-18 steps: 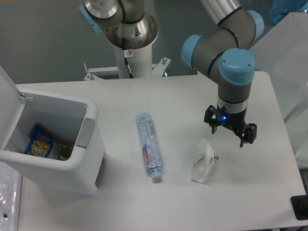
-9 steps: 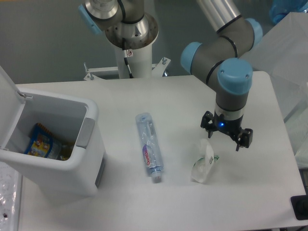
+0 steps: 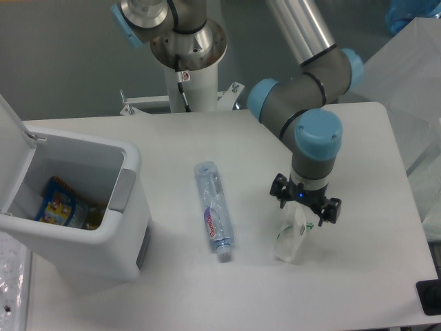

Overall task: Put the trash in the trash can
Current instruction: 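Lower the gripper onto the plastic bag and close on it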

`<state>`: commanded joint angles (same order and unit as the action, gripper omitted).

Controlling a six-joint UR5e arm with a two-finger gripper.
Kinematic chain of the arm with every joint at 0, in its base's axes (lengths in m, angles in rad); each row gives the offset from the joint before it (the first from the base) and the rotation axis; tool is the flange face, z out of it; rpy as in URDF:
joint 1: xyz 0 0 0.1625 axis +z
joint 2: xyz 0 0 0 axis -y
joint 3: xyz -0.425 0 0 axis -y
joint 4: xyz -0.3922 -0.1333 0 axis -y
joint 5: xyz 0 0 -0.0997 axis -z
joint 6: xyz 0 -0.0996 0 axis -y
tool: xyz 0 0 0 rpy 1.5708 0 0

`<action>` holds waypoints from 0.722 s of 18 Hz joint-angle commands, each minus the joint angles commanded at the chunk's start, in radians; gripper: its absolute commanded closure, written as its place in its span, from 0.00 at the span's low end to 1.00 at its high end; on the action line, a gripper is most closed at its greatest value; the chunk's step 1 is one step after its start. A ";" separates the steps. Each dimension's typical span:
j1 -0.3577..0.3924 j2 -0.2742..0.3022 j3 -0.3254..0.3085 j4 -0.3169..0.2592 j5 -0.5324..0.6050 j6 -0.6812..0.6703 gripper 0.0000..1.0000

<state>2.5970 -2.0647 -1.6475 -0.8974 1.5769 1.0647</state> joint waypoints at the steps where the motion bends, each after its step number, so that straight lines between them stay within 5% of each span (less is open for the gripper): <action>1: -0.002 -0.009 0.000 0.011 0.000 -0.008 0.00; 3: -0.009 -0.028 0.009 0.041 0.002 -0.008 0.06; 7: -0.011 -0.032 0.009 0.057 0.003 -0.052 0.93; 8: -0.011 -0.032 0.011 0.057 0.002 -0.054 1.00; 13: -0.011 -0.025 0.017 0.057 -0.008 -0.057 1.00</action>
<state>2.5863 -2.0893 -1.6306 -0.8406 1.5693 1.0078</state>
